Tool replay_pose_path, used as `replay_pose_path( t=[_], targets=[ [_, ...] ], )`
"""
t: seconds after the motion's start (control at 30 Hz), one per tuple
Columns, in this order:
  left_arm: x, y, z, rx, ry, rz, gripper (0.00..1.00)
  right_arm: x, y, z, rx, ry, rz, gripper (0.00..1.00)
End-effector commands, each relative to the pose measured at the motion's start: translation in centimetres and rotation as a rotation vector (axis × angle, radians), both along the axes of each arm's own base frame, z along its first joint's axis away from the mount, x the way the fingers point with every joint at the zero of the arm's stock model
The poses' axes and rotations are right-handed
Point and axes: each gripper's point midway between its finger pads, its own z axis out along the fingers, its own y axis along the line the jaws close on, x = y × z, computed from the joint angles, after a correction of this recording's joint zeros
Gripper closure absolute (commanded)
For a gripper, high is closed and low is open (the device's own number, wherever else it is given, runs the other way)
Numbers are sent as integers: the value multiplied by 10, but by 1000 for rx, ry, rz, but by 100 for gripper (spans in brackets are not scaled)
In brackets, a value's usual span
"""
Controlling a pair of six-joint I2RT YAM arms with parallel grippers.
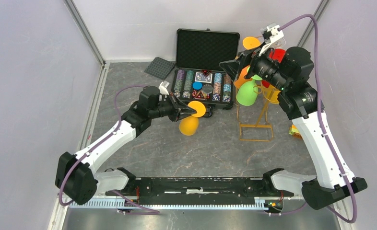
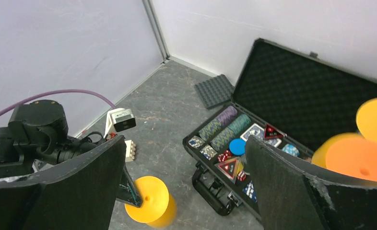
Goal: Place the wine glass upside down on the wine glass rack
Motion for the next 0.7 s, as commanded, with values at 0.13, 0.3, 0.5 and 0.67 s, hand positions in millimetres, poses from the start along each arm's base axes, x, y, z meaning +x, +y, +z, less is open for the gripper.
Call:
replay_pose_path(
  t=[0.13, 0.3, 0.5, 0.67],
  targets=[
    [-2, -47, 69, -205, -51, -116, 98, -1, -25, 18, 97, 1, -51, 2],
    [-9, -79, 91, -247, -65, -214, 98, 2, -33, 19, 98, -3, -80, 2],
    [-9, -108, 119, -301, -113, -281, 98, 3, -43, 28, 114, -21, -130, 2],
    [-7, -131, 140, -375, -114, -333, 98, 2, -52, 45, 126, -62, -173, 2]
  ],
)
